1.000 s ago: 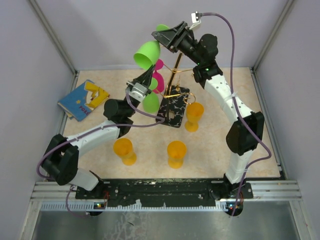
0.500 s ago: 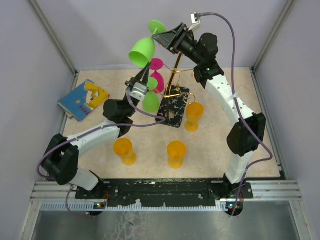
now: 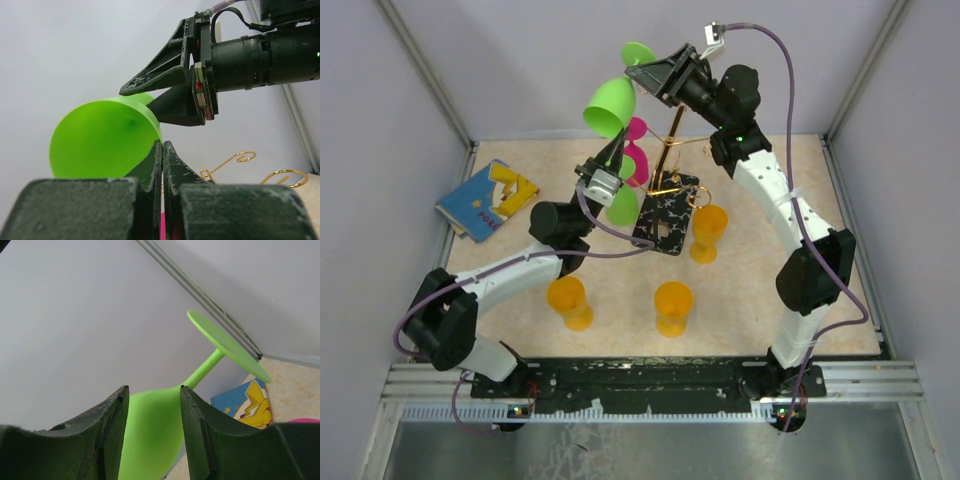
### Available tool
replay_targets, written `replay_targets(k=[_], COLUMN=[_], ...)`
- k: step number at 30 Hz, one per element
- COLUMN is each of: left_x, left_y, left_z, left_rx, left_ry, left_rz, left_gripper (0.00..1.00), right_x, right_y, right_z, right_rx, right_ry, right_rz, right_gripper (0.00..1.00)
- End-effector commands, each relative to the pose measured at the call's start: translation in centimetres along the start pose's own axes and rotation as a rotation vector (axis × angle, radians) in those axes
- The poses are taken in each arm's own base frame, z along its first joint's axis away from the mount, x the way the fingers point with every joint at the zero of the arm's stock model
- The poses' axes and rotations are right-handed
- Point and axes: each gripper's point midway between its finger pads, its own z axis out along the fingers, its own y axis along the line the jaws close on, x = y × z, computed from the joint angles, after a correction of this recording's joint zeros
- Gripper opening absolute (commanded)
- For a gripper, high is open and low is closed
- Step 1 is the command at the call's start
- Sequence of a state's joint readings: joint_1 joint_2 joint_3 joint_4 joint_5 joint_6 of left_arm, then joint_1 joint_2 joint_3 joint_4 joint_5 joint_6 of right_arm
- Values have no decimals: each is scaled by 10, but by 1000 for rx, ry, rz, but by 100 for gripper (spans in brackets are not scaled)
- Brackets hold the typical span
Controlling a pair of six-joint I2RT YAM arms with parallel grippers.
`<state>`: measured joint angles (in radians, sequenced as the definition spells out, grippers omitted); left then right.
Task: Place the wine glass upside down on the wine glass rack
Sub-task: Turn the wine glass upside down at the wine rack.
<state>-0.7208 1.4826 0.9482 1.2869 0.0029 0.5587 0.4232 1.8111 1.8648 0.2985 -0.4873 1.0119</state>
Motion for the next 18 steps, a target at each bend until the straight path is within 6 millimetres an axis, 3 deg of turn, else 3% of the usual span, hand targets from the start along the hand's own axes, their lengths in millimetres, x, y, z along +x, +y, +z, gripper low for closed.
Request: replay_targets(k=[1,10,18], left_x=[-31,-31,-32], left_y=[8,10,-4], left_z=[6,7,6], left_rx=[-22,-33,12], left_ry=[-80,-84,-94], left_rz=[18,69,-7], left_gripper=[0,0,0], right_x=[-10,-7,-8], right_y=[24,19,24], right_z=[-5,-7,1], right_rx=[-42,-7,-61], right_ry=[-23,-5,-9], right_rz=[-16,-21,8], right_gripper=[46,46,46])
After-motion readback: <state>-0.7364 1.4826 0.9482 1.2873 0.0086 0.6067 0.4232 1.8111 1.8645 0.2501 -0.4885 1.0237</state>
